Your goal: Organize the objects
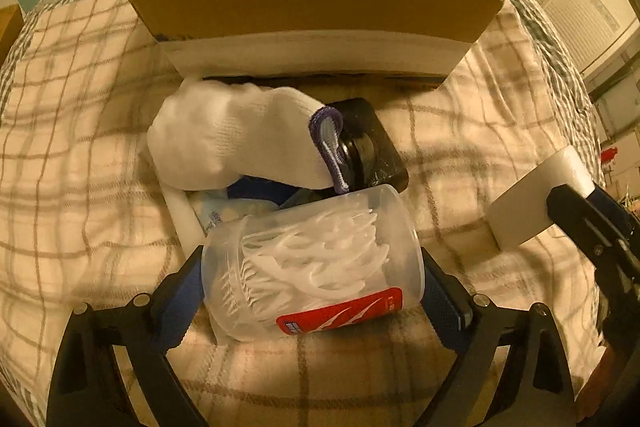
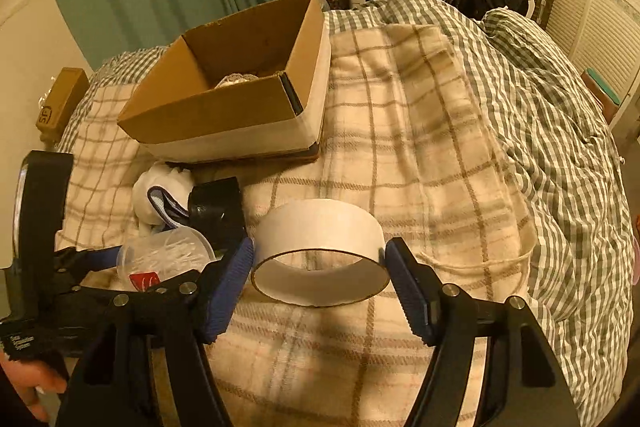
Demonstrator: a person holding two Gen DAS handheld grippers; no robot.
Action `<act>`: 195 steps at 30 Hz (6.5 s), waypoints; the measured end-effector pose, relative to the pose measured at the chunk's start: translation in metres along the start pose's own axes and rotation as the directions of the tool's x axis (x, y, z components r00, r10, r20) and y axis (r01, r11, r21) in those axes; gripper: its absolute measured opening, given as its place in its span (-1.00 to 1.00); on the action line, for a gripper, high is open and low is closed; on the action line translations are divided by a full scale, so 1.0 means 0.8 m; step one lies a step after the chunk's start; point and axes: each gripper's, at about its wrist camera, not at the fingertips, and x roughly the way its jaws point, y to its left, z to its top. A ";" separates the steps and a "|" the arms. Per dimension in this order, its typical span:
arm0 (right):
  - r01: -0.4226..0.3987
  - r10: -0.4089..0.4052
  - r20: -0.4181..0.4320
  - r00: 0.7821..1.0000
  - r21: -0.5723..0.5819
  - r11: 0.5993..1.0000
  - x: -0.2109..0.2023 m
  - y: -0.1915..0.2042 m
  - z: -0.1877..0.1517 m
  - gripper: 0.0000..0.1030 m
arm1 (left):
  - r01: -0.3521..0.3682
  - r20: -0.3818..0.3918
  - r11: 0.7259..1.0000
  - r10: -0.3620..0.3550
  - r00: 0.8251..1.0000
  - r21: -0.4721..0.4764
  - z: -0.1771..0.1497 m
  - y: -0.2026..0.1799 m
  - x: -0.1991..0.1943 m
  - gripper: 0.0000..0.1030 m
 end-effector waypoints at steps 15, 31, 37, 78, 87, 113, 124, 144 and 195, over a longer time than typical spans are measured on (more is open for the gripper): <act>0.050 -0.049 0.050 0.998 -0.029 0.998 -0.052 0.015 -0.003 0.29 | -0.010 0.242 1.000 0.007 0.970 0.012 -0.004 0.012 -0.106 0.87; 0.071 -0.024 0.308 0.951 -0.142 0.987 -0.179 0.083 0.111 0.22 | -0.043 0.491 0.998 0.019 0.871 0.038 0.079 0.032 -0.242 0.86; 0.063 -0.002 0.289 0.957 -0.200 0.978 -0.158 0.110 0.171 -0.66 | -0.071 0.488 0.996 0.039 0.872 0.048 0.134 0.039 -0.225 0.86; 0.108 -0.080 0.375 0.923 -0.055 0.993 -0.205 0.059 0.103 0.98 | -0.116 0.557 0.993 0.095 0.825 0.003 0.047 0.076 -0.253 1.00; 0.133 -0.113 0.255 0.960 -0.062 0.989 -0.132 0.060 0.057 0.99 | -0.108 0.457 0.993 0.117 0.882 -0.045 0.016 0.094 -0.162 1.00; 0.130 -0.132 -0.142 0.981 -0.017 0.991 0.127 0.019 0.019 0.98 | -0.085 0.218 0.992 0.064 0.974 0.090 0.052 0.086 0.041 1.00; 0.118 -0.116 -0.102 0.988 0.008 0.993 0.125 0.017 0.017 0.63 | 0.003 0.172 0.984 -0.034 0.984 0.178 0.057 0.067 0.061 0.52; 0.098 -0.085 0.168 0.982 -0.070 0.993 -0.069 0.070 0.030 0.62 | -0.012 0.395 0.992 -0.039 0.918 0.127 0.024 0.076 -0.130 -0.18; 0.036 0.003 0.358 0.934 -0.100 0.994 -0.146 0.096 0.216 0.86 | -0.114 0.552 0.993 0.096 0.828 -0.001 0.140 0.099 -0.216 0.93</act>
